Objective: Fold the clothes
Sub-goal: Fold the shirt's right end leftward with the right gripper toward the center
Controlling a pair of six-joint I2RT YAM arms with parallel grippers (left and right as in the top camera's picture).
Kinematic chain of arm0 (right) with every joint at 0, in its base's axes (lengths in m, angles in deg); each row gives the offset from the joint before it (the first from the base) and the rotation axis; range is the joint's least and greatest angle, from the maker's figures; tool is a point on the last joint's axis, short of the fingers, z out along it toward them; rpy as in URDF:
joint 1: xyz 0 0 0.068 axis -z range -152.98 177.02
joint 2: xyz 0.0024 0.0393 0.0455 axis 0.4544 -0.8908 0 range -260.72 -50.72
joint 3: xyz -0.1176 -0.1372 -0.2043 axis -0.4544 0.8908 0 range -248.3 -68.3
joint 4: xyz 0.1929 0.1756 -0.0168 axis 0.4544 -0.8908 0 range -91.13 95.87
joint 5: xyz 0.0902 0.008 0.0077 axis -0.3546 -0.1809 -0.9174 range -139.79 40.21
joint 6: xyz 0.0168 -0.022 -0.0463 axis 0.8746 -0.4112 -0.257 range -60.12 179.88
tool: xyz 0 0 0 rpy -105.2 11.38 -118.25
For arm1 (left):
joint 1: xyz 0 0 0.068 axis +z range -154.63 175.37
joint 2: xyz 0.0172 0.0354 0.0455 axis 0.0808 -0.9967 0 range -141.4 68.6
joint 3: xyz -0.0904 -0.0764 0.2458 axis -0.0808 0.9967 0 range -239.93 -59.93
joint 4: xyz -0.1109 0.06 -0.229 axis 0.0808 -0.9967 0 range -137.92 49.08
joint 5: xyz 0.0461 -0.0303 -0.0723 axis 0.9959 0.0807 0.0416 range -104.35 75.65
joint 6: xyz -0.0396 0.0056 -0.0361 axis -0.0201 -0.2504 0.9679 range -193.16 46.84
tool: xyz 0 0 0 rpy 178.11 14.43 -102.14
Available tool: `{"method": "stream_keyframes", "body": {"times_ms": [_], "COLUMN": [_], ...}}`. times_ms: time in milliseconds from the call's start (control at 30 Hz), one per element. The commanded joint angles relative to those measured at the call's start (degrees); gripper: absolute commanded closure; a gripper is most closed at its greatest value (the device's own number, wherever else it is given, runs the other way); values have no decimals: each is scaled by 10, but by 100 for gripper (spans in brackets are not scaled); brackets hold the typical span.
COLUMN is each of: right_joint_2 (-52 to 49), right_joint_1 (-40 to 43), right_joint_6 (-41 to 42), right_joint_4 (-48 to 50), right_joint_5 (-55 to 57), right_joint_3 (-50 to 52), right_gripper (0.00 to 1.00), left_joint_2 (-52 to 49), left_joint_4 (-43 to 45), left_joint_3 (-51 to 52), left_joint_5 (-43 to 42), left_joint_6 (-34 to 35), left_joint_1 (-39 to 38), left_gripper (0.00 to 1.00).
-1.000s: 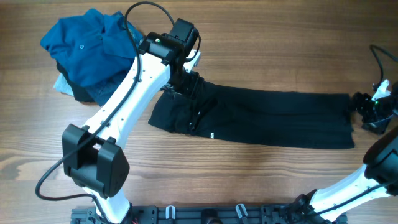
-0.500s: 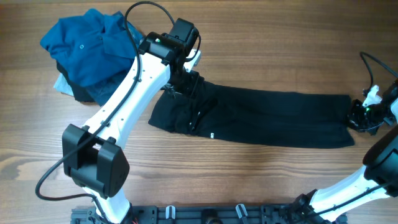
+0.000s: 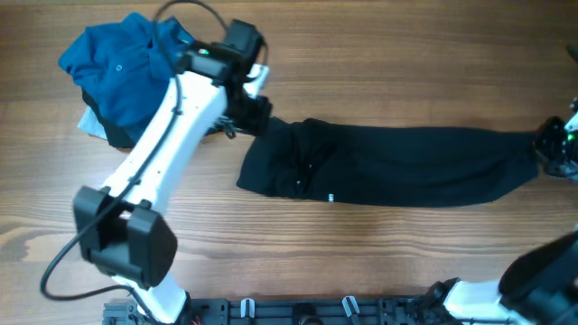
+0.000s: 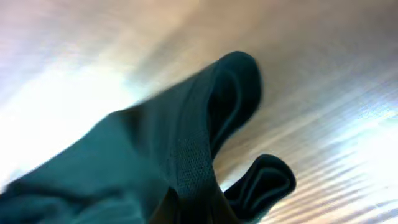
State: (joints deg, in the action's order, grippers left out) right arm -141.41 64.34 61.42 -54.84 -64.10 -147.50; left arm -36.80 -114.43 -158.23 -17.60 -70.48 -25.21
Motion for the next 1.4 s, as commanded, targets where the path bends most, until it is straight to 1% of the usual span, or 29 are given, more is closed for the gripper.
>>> {"method": "stream_keyframes", "body": {"times_ms": [0, 133, 200, 333, 400, 500, 600, 767, 867, 900, 967, 1033, 1100, 1267, 1367], "right_joint_2": [56, 55, 49, 39, 35, 37, 52, 64, 64, 64, 64, 64, 64, 61, 59], "right_joint_1": [-89, -229, -313, -409, -435, -426, -376, -210, -122, -97, -69, -68, -82, -150, -213], "right_joint_6": [16, 20, 60, 80, 111, 120, 119, 120, 119, 111, 57, 30, 28, 30, 31], "right_joint_4": [-16, -43, -36, -15, -3, -2, 0, 12, 44, 64, 103, 124, 129, 77, 35], "right_joint_5": [-42, -9, 31, 43, 97, 149, 208, 306, 302, 275, 173, 111, 68, 66, 66], "right_joint_3": [-15, 0, 23, 60, 78, 80, 72, 68, 68, 68, 68, 68, 68, 75, 76], "right_gripper": [96, 96, 96, 96, 96, 96, 96, 96, 96, 96, 96, 96, 96, 96, 96], "left_joint_2": [59, 111, 131, 137, 137, 137, 137, 137, 137, 137, 137, 137, 137, 137, 137], "left_joint_4": [-1, 14, 23, 21, 16, 12, 7, 6, 6, 6, 7, 7, 7, 7, 7], "left_joint_3": [-4, -4, -4, -4, -4, -4, -4, -4, -4, -4, -4, -4, -4, -4, -4], "left_joint_5": [1, 1, 1, 1, 1, 1, 1, 1, 1, 1, 1, 1, 1, 1, 1], "left_joint_6": [10, 10, 10, 10, 10, 10, 10, 10, 10, 10, 10, 10, 10, 10, 10], "left_joint_1": [39, 59, 59, 59, 59, 59, 59, 59, 59, 59, 59, 59, 59, 59, 59], "left_gripper": [34, 27, 24, 24, 24, 24, 24, 24, 24, 23, 23, 23, 23, 23, 23]}}
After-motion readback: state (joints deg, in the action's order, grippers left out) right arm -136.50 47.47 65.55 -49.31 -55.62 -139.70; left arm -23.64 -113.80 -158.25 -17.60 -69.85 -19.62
